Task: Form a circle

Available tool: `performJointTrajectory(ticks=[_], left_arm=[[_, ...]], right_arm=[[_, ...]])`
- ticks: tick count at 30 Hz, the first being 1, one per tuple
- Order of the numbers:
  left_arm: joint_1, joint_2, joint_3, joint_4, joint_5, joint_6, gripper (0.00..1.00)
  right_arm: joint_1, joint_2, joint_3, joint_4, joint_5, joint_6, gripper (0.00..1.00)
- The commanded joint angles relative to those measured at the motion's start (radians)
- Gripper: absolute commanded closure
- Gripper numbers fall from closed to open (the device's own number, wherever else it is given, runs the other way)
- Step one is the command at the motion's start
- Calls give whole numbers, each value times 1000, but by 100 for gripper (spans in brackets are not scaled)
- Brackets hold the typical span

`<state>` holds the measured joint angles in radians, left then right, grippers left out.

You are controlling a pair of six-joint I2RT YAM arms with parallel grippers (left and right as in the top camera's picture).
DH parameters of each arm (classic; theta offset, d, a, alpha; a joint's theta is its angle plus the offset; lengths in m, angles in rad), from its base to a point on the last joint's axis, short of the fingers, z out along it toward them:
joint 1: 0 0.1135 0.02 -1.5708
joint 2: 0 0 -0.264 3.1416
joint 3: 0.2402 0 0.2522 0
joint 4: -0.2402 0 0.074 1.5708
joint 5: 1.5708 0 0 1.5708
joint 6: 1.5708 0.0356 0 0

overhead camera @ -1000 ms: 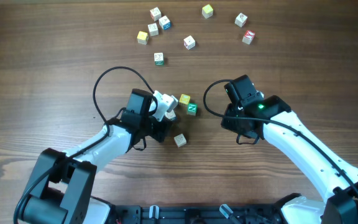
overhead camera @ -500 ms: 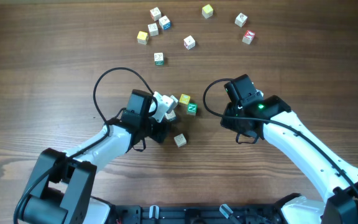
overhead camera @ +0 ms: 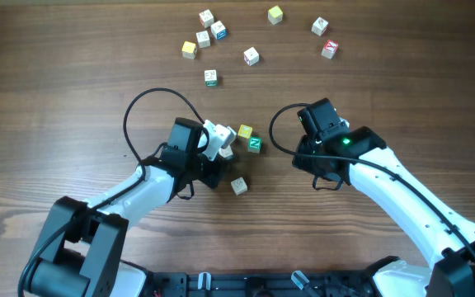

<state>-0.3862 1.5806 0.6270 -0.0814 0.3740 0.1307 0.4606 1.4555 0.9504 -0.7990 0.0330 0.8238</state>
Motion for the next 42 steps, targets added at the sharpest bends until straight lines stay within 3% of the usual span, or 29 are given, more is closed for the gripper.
performJointTrajectory(ticks=[1,22,31,34,40,42], left_arm=[[-5,12,-6,5,-5,19,96],[-5,12,-6,19,65,-11,96],[-5,-95,33,48,142,-170,96],[0,-192,47,41,116,-184,96],[79,-423,48,-16,-232,-274,96],[121,-453,48,-51,-310,-297,96]], right_arm=[[-3,11,3,5,-6,-11,57],[-3,11,3,5,-5,-12,58],[-3,11,3,5,-6,-11,58],[-3,11,3,-3,-14,-12,66],[-2,11,3,6,-174,-11,96],[3,11,3,43,-233,-3,96]])
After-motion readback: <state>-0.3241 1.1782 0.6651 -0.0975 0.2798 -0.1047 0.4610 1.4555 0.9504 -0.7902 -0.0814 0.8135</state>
